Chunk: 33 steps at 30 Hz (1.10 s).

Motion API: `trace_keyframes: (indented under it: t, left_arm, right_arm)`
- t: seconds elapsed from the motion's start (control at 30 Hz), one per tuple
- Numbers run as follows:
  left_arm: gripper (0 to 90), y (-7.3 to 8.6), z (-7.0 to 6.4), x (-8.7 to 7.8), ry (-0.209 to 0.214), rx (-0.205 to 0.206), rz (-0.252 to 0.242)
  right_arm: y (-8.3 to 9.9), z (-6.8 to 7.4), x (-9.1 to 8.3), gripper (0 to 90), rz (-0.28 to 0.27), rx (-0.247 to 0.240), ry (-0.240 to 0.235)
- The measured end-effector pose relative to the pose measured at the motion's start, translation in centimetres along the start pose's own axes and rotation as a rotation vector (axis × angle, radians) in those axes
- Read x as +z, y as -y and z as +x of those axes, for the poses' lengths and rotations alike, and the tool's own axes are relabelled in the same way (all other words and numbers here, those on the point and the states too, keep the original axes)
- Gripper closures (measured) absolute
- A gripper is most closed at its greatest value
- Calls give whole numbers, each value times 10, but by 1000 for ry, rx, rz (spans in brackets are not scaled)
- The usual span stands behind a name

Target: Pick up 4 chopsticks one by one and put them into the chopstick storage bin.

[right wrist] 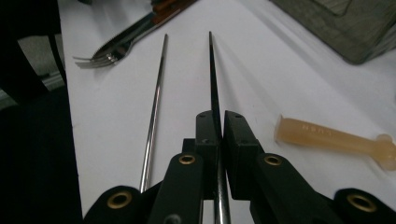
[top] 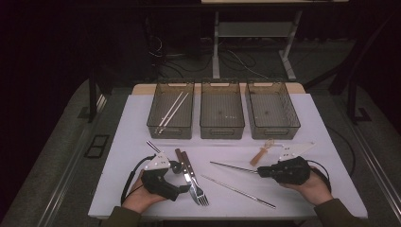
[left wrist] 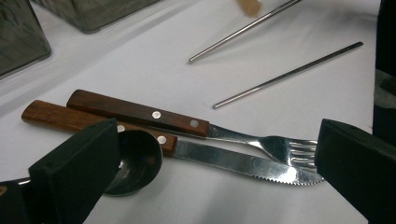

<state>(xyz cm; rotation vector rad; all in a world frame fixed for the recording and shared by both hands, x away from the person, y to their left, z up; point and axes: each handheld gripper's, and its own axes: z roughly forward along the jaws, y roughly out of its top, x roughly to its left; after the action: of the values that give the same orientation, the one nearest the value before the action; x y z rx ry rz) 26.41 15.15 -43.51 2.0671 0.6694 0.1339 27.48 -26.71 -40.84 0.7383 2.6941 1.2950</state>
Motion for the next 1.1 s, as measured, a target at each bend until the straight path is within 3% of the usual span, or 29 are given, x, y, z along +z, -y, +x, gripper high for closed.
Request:
trace_keyframes:
  t: [0.43, 0.77, 1.1]
  left_arm:
    - [0, 6, 1, -6, 13, 5, -35]
    - [0, 4, 5, 0, -7, 57, 1]
    - [0, 5, 9, 1, -12, 72, 20]
  right_arm:
    - [-15, -2, -6, 847, -62, 14, -13]
    - [-31, -11, -7, 847, -112, 28, 9]
    - [-49, -17, -3, 847, -157, 42, 36]
